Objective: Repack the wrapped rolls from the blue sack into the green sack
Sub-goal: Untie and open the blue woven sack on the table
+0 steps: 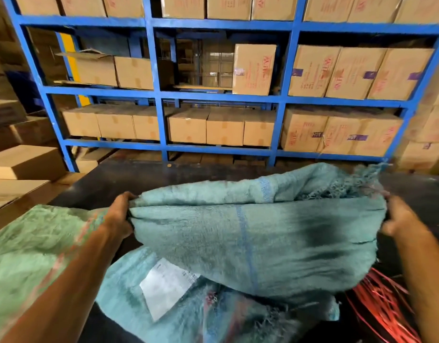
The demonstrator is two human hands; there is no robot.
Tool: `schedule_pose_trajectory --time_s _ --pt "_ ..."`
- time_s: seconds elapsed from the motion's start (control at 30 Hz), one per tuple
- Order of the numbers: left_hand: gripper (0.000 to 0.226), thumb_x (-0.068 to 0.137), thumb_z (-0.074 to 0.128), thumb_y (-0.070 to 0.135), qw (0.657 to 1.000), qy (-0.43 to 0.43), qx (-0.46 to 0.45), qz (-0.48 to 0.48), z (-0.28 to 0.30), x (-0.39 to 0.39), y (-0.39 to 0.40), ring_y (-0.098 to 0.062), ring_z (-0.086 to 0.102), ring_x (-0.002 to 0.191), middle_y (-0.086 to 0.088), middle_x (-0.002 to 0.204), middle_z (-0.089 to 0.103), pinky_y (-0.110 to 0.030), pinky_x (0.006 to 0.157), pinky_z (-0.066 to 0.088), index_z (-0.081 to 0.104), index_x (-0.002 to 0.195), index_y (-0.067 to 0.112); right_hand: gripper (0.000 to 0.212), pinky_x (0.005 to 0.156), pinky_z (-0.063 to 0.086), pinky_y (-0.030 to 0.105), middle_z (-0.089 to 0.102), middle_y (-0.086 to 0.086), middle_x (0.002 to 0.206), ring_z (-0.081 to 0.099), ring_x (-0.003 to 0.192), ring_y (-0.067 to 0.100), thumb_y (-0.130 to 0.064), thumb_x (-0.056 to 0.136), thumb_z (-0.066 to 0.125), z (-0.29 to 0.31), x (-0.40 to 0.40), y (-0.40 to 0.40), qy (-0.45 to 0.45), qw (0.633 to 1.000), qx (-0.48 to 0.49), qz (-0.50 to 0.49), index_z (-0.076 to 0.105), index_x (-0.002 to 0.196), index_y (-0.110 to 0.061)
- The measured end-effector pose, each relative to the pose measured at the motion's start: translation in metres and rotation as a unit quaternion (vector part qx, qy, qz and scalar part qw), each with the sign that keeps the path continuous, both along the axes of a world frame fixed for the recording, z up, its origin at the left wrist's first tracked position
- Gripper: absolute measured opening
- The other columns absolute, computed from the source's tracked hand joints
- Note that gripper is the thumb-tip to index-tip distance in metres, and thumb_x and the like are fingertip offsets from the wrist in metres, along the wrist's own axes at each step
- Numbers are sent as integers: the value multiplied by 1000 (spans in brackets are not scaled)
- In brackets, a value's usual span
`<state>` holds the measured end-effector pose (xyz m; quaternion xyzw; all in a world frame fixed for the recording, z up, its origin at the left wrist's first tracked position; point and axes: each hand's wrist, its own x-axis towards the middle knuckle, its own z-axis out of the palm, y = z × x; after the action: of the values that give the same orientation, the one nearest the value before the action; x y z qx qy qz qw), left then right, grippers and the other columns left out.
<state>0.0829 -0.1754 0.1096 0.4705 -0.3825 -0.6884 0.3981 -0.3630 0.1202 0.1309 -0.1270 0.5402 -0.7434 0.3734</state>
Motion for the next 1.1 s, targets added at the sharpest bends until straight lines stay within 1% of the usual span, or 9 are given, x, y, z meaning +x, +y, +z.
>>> schedule_pose_trajectory --time_s 0.17,0.33,0.43,0.63,0.73,0.8,0.9,1.0,1.1 --pt "41 68 71 19 961 -182 -189 -82 -25 5 -9 -28 59 66 -19 87 65 -30 53 52 61 103 -2 71 75 59 38 73 13 100 70 90 27 -38 52 89 -3 16 4 220 959 148 98 63 113 -12" --pt "27 79 74 17 887 -399 -233 -9 -63 16 5 -17 56 47 -14 70 63 -20 37 40 61 95 -1 13 68 47 33 68 17 96 62 83 24 -11 90 60 -20 39 -21 414 850 327 14 68 97 -3" --pt "16 85 66 10 927 -337 -166 6 -59 13 12 -13 50 37 -11 54 55 -18 31 37 62 85 -5 17 73 45 37 67 26 101 63 94 39 -8 89 54 -32 49 -38 459 801 381 -53 69 92 -1" --pt "25 96 41 16 995 -33 64 -67 -13 -22 23 -25 63 70 -12 68 70 -36 58 54 62 86 6 51 77 56 50 68 15 107 67 90 36 -43 82 57 -62 14 -69 133 968 211 -17 59 122 -11" --pt "36 95 33 25 992 -32 90 -81 -3 -12 18 -32 66 68 -15 61 69 -41 67 44 61 89 3 58 96 47 48 62 16 126 60 116 31 -36 92 37 -43 -8 -41 154 976 87 124 39 143 -7" --pt "34 95 31 23 995 0 94 -47 -6 0 7 -28 67 54 -13 57 68 -40 66 42 58 89 4 60 114 21 49 26 15 152 30 141 28 -39 95 21 -30 -5 -14 119 972 -68 192 26 148 -10" --pt "29 80 47 30 997 20 74 -33 -14 -2 1 -30 64 72 -11 75 69 -41 71 49 59 99 11 38 72 57 42 67 15 114 71 91 26 -37 65 72 -5 5 -5 13 994 21 103 76 98 -17" --pt "17 78 59 27 990 -85 -59 -101 -23 -12 10 -20 61 62 -5 71 69 -28 64 49 63 85 12 34 60 59 30 75 8 87 72 74 20 -37 73 74 -13 22 -1 146 982 100 67 71 96 -12" --pt "13 82 68 14 907 -334 -221 -131 -32 -18 5 3 58 51 -9 88 64 -15 51 45 69 88 3 57 80 57 47 72 18 96 69 86 32 -15 58 86 -24 24 -10 264 929 258 17 62 108 -2"
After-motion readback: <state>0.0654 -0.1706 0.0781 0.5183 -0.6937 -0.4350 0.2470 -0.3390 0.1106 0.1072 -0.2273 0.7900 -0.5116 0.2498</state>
